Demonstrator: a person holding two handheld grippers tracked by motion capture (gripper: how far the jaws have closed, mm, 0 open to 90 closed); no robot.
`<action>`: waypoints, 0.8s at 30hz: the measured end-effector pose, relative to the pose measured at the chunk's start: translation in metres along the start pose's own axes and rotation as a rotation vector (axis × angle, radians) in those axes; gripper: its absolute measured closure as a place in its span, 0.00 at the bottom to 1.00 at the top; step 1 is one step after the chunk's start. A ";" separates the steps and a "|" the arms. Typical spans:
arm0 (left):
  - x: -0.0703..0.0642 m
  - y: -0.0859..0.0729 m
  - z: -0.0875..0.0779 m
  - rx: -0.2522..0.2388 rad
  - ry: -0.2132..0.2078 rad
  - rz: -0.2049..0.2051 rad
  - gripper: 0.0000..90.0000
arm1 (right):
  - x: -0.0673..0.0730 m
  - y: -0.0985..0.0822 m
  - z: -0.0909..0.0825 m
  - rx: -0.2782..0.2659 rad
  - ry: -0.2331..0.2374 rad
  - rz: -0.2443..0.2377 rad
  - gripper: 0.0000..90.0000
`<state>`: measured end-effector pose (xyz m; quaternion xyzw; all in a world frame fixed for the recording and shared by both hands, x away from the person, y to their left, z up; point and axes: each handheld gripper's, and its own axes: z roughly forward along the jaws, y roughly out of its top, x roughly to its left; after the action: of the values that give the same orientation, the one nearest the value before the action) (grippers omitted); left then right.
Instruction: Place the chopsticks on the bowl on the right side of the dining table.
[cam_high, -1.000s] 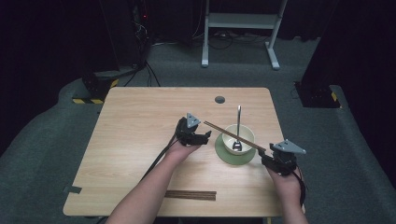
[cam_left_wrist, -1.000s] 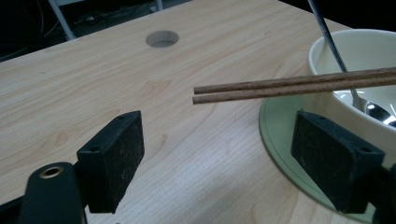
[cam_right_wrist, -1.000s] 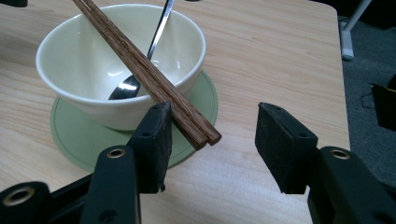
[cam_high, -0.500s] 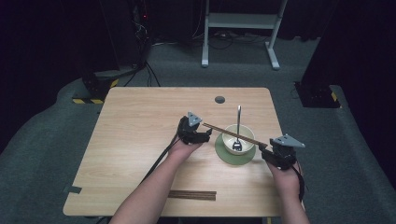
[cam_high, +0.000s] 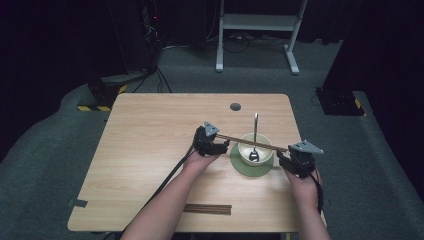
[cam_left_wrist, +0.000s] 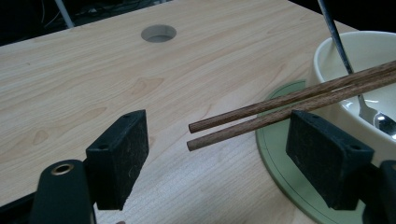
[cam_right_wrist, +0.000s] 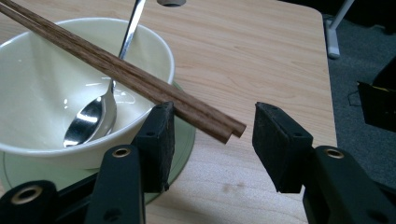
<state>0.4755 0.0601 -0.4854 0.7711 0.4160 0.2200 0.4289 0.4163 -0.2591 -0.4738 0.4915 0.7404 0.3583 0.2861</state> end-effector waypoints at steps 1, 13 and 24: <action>0.000 -0.001 -0.001 0.002 -0.003 0.000 0.24 | 0.000 0.000 0.002 0.009 -0.004 0.000 0.54; -0.005 -0.006 -0.007 -0.013 -0.006 0.001 0.24 | -0.004 0.004 0.009 0.014 -0.011 0.006 0.53; -0.013 -0.010 -0.012 -0.018 -0.025 0.004 0.25 | -0.001 0.006 0.006 0.000 0.001 0.004 0.52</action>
<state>0.4557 0.0579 -0.4871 0.7705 0.4073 0.2151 0.4407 0.4245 -0.2574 -0.4719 0.4926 0.7398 0.3591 0.2849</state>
